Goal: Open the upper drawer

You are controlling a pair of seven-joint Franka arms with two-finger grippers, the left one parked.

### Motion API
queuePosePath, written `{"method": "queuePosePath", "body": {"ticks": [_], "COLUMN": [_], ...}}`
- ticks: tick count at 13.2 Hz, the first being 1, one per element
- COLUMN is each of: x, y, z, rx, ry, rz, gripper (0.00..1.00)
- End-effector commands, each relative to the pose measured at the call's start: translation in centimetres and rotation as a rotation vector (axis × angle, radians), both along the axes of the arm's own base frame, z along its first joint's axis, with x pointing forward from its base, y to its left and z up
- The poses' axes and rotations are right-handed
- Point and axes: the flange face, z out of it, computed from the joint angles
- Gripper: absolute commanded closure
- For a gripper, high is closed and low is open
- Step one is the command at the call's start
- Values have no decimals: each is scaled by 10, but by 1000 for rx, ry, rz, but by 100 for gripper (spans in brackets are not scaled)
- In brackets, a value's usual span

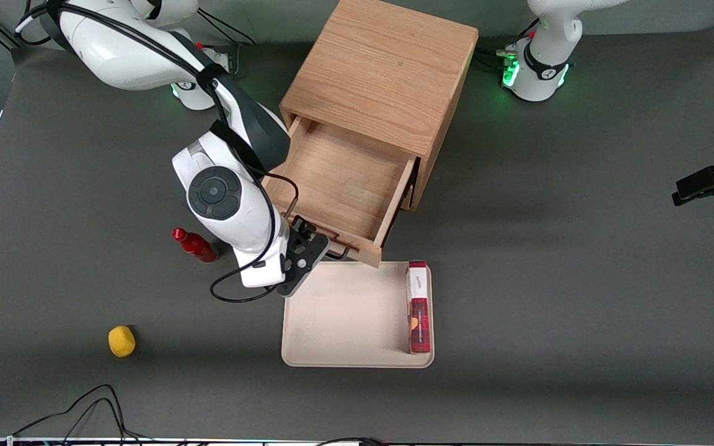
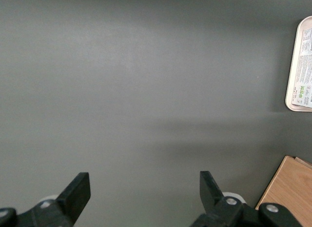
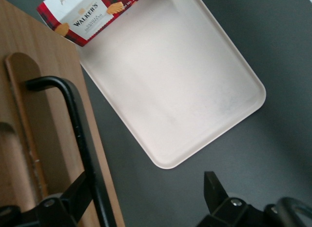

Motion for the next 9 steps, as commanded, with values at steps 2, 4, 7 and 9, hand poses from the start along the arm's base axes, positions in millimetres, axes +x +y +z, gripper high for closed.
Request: {"method": "queuePosePath", "body": {"ticks": [2,4,7,9], "x": [0,2,4,1], "y": [3,-3,-12,-19], "z": [16,22,37,50], "rx": [43,46,37,24], "ry": [51,67,87,98], "rz": [-37,-47,-56,-59], "gripper": [0,0,0,0]}}
